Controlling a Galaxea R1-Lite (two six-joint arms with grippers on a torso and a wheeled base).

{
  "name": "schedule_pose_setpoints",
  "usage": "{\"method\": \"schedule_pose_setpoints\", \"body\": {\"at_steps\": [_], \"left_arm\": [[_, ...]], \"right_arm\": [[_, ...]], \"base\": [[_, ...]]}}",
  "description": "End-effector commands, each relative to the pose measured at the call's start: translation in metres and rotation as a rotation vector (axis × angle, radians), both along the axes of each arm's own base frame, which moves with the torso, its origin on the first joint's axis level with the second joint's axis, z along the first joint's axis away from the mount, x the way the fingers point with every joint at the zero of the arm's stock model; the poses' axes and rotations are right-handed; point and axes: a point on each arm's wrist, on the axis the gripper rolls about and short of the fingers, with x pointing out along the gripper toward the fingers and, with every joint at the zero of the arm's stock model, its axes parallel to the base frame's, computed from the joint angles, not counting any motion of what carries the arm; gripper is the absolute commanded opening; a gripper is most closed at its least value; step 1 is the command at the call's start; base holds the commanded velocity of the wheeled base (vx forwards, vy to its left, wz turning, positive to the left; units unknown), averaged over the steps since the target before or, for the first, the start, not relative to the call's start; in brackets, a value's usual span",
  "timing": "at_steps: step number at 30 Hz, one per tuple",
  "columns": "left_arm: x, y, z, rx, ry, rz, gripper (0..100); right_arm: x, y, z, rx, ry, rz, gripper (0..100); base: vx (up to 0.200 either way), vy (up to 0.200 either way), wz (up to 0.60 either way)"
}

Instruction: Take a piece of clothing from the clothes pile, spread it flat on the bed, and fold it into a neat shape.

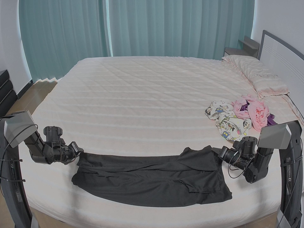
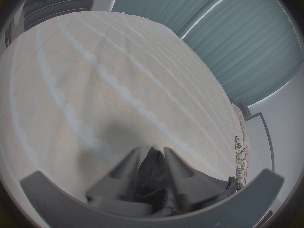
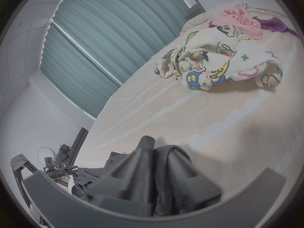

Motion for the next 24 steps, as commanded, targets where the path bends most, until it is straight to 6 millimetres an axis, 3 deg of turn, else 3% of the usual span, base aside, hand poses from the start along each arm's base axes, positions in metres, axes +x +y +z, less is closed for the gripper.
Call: {"method": "schedule_pose_setpoints", "body": {"at_steps": [1, 6, 10, 14, 19, 24], "left_arm": [[0.001, 0.000, 0.002, -0.001, -0.006, 0.000, 100], [0.002, 0.001, 0.007, -0.003, -0.022, 0.009, 100], [-0.010, 0.008, 0.032, -0.025, -0.051, 0.015, 100], [-0.026, -0.003, 0.056, -0.098, -0.035, -0.017, 100], [-0.033, -0.018, 0.072, -0.103, -0.045, -0.048, 100], [-0.047, -0.017, 0.061, -0.045, 0.037, -0.122, 100]], "right_arm": [[-0.002, 0.000, -0.001, -0.001, 0.007, 0.002, 100], [-0.003, -0.001, 0.005, 0.000, -0.011, -0.004, 100], [-0.010, -0.003, 0.017, 0.003, -0.034, -0.007, 100], [-0.015, -0.002, 0.024, 0.004, -0.034, -0.004, 100], [-0.017, -0.003, 0.029, 0.003, -0.040, -0.004, 100], [-0.021, -0.003, 0.029, 0.002, -0.030, -0.004, 100]], "base": [[0.000, 0.000, 0.00], [0.000, 0.000, 0.00], [0.000, 0.000, 0.00], [0.000, 0.000, 0.00], [0.000, 0.000, 0.00], [0.000, 0.000, 0.00]]}}
